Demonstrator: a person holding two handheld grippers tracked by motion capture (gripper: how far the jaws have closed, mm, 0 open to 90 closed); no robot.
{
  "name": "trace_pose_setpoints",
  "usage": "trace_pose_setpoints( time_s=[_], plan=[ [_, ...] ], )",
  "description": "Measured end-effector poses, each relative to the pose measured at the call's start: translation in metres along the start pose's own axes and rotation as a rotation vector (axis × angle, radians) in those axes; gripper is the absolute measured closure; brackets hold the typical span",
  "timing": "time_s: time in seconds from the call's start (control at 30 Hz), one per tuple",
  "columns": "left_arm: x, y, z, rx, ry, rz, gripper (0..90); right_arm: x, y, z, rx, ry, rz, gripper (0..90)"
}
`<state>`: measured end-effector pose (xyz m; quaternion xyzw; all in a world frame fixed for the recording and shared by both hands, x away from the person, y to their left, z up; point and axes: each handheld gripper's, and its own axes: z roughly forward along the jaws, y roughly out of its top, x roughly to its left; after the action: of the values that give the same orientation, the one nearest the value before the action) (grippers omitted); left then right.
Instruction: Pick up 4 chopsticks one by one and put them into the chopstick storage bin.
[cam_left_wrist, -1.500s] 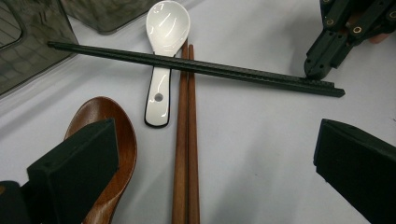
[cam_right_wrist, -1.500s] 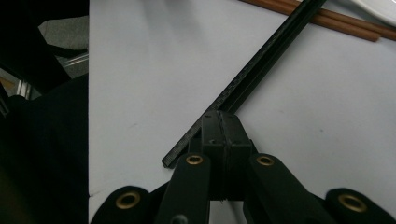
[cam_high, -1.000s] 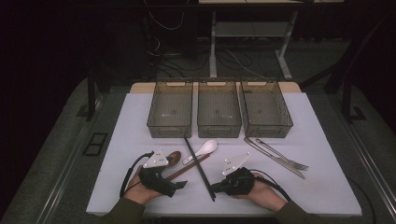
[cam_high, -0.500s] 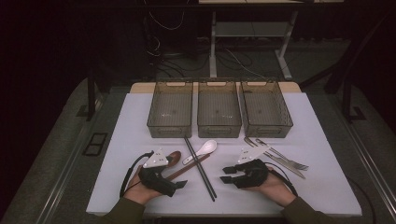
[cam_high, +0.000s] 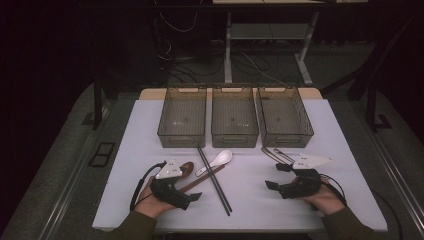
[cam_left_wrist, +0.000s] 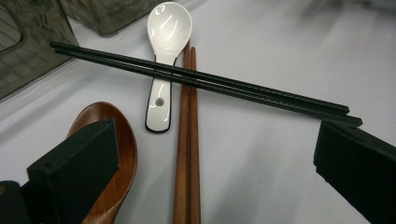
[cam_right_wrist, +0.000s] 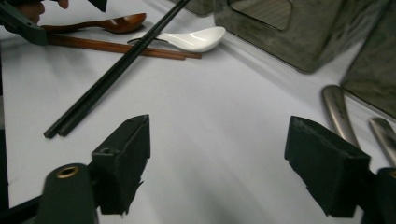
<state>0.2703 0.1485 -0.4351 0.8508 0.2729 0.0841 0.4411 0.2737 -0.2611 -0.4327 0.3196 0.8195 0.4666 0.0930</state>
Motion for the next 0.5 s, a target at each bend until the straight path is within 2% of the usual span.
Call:
trace_pose_setpoints(
  time_s=[0.1,0.17,0.27,0.3,0.4,0.5],
  plan=[
    [0.001,0.001,0.0,-0.004,0.006,-0.001,0.0,-0.002,-0.005,-0.005,0.0,-0.017,-0.005,19.8],
    [0.002,0.003,0.001,-0.005,0.02,-0.004,0.0,-0.006,-0.014,-0.015,0.01,-0.039,-0.007,19.3],
    [0.006,0.006,0.002,-0.007,0.037,-0.007,2.6,-0.009,-0.019,-0.021,0.001,-0.053,0.013,19.3],
    [0.007,0.008,0.002,-0.004,0.045,-0.009,4.0,-0.01,-0.024,-0.028,-0.011,-0.06,0.031,19.3],
    [0.014,0.015,0.003,-0.005,0.077,-0.03,15.8,-0.01,-0.03,-0.036,-0.025,-0.065,0.052,19.3],
    [0.021,0.021,0.006,-0.005,0.098,-0.052,27.2,-0.008,-0.031,-0.037,-0.029,-0.065,0.045,19.3]
  ],
)
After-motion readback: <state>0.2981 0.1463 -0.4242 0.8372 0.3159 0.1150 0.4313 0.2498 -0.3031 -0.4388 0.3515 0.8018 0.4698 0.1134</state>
